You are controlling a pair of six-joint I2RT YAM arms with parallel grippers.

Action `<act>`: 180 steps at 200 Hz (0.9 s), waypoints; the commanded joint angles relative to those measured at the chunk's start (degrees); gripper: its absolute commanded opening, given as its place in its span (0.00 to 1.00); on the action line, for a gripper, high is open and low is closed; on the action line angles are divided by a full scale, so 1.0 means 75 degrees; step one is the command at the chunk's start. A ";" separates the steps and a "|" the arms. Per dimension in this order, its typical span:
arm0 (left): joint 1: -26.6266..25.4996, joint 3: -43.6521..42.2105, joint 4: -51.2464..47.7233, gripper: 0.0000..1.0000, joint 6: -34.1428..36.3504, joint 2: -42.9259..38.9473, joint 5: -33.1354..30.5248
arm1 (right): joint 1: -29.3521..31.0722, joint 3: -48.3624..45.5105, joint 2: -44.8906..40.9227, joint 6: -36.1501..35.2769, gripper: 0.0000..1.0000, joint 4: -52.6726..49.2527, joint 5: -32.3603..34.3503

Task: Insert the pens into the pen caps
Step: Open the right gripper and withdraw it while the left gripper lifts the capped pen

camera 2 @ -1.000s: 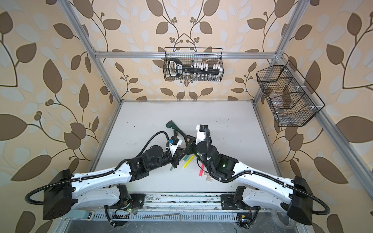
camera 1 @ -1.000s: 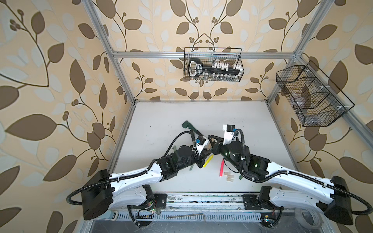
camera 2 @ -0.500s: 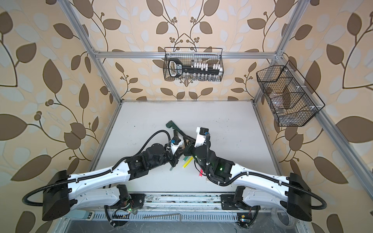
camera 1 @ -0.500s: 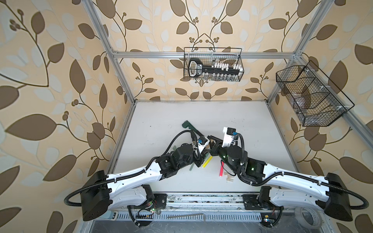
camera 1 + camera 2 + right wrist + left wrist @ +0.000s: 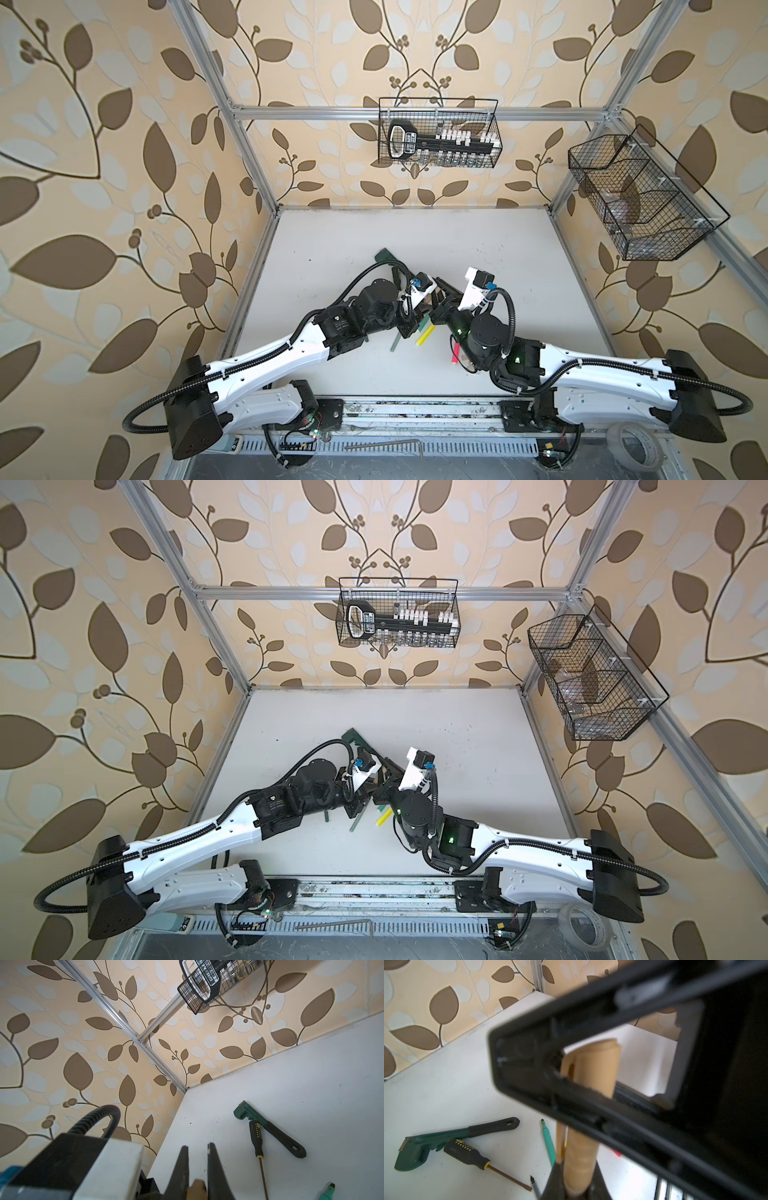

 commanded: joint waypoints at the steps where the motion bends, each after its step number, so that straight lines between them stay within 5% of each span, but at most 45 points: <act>1: 0.0673 0.1106 0.3288 0.00 -0.0692 -0.0302 -0.1273 | 0.1089 -0.0437 0.0102 0.0354 0.00 -0.0793 -0.2455; 42: 0.0680 -0.0143 0.3172 0.00 -0.1341 -0.0906 -0.1560 | 0.0985 -0.0200 -0.0634 0.0203 0.00 -0.1770 -0.1618; 77: 0.0671 -0.1266 0.2017 0.00 -0.2765 -0.1428 -0.2026 | 0.0565 0.0225 -0.1515 -0.0373 0.35 -0.2834 -0.0902; 100: 0.0672 -0.1751 0.0824 0.00 -0.3821 -0.1532 -0.2283 | 0.0024 0.0204 -0.2233 -0.0800 0.45 -0.3544 -0.0466; 131: 0.0682 -0.1797 -0.1016 0.00 -0.5093 -0.1299 -0.2846 | -0.0906 -0.0735 -0.3692 -0.1270 0.50 -0.4157 0.0335; 180: 0.0693 -0.1978 -0.1782 0.00 -0.6024 -0.0805 -0.3561 | -0.2206 -0.2741 -0.6072 -0.2004 0.58 -0.4836 0.0650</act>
